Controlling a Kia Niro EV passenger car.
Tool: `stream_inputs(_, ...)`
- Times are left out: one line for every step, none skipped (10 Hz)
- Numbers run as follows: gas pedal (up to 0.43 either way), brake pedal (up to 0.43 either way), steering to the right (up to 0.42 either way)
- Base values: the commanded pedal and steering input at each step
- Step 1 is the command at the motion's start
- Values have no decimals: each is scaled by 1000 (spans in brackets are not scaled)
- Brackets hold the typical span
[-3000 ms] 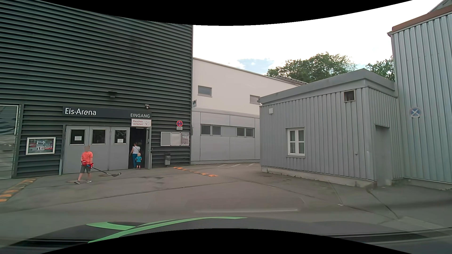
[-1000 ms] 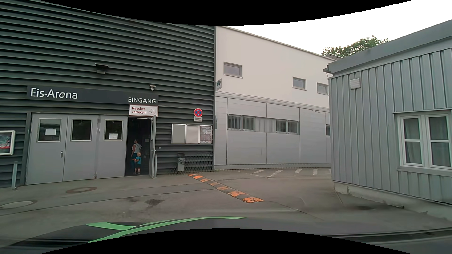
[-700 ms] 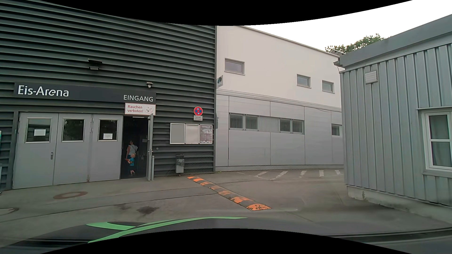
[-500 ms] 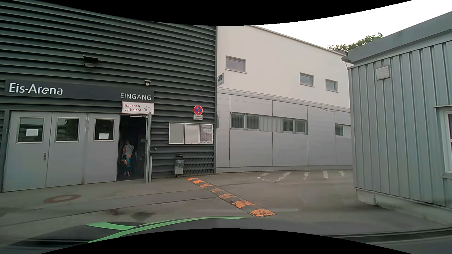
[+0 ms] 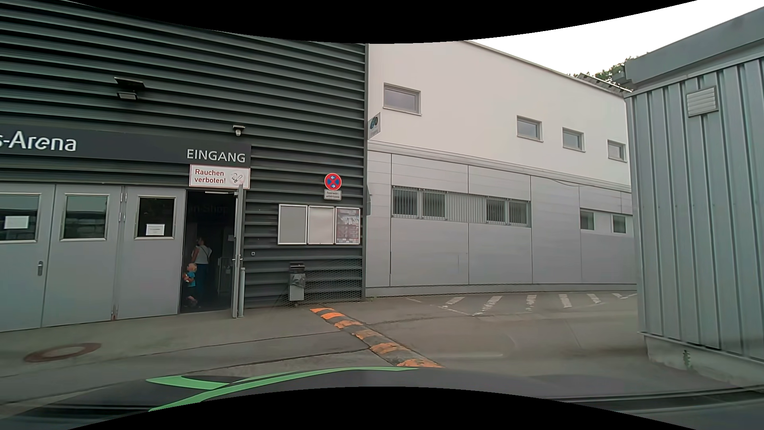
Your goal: Follow the waypoints while adhering to traffic rules and regulations
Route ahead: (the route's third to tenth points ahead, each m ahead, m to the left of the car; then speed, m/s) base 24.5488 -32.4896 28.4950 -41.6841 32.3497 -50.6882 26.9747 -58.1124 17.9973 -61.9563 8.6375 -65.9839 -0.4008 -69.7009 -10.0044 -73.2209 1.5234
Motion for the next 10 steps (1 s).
stream_inputs(0,67,24)
stream_inputs(0,49,39)
stream_inputs(0,49,57)
stream_inputs(0,43,76)
stream_inputs(0,30,94)
stream_inputs(0,0,122)
stream_inputs(0,0,147)
stream_inputs(0,0,184)
stream_inputs(0,0,206)
stream_inputs(0,0,201)
